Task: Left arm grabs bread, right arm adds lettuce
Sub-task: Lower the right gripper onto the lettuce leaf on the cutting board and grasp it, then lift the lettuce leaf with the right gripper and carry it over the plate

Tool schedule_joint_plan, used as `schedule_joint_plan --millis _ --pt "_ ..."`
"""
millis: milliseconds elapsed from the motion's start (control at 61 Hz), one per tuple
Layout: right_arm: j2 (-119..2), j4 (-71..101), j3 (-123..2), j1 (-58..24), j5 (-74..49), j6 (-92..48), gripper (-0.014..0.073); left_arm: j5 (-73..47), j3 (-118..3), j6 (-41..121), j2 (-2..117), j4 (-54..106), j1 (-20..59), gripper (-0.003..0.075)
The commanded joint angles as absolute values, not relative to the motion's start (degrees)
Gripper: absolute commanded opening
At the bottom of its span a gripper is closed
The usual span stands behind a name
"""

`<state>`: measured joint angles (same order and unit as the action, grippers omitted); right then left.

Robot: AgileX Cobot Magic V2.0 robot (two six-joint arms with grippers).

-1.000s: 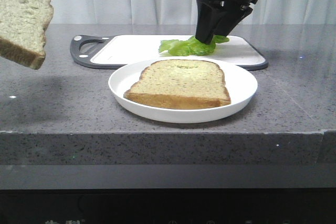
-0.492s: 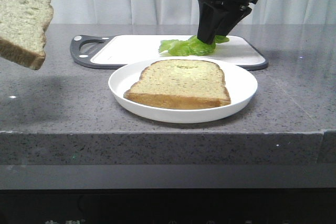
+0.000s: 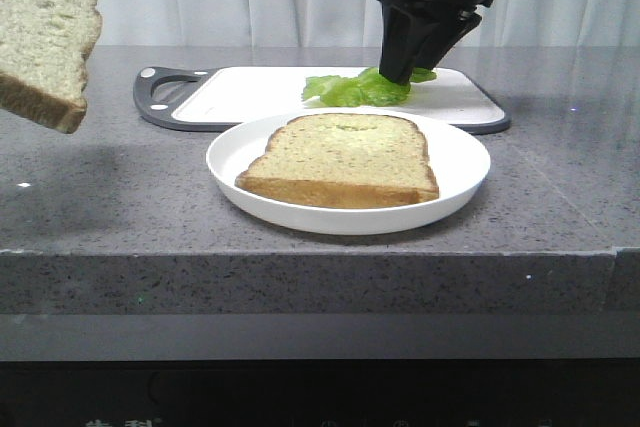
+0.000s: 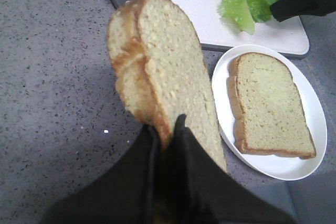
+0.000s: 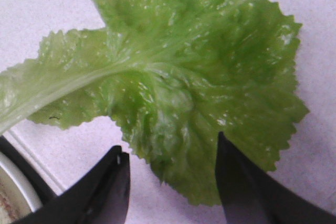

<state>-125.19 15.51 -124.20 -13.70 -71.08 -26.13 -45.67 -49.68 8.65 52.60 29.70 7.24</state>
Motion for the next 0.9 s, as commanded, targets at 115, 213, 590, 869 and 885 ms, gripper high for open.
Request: schedule_joint_plan --millis 115,213,590,869,885 --pt "-122.1 14.7 -126.1 -13.3 -76.4 -26.3 0.0177 -42.1 -51.2 8.6 52.1 31.4 7.2 -0.0019" --pt "-122.9 14.3 -126.1 -13.3 -76.5 -25.0 0.0062 -42.1 -51.2 8.6 52.1 31.4 7.2 -0.0019" --pt "-122.8 14.2 -126.1 -13.0 -76.4 -25.0 -0.0064 -42.1 -51.2 8.6 52.1 31.4 7.2 -0.0019" --pt "-119.8 13.8 -126.9 -13.0 -76.4 -24.4 -0.0064 -42.1 -51.2 8.6 52.1 31.4 7.2 -0.0019" --pt "-119.6 13.8 -127.0 -13.0 -76.4 -24.3 -0.0064 -42.1 -51.2 8.6 52.1 31.4 7.2 -0.0019"
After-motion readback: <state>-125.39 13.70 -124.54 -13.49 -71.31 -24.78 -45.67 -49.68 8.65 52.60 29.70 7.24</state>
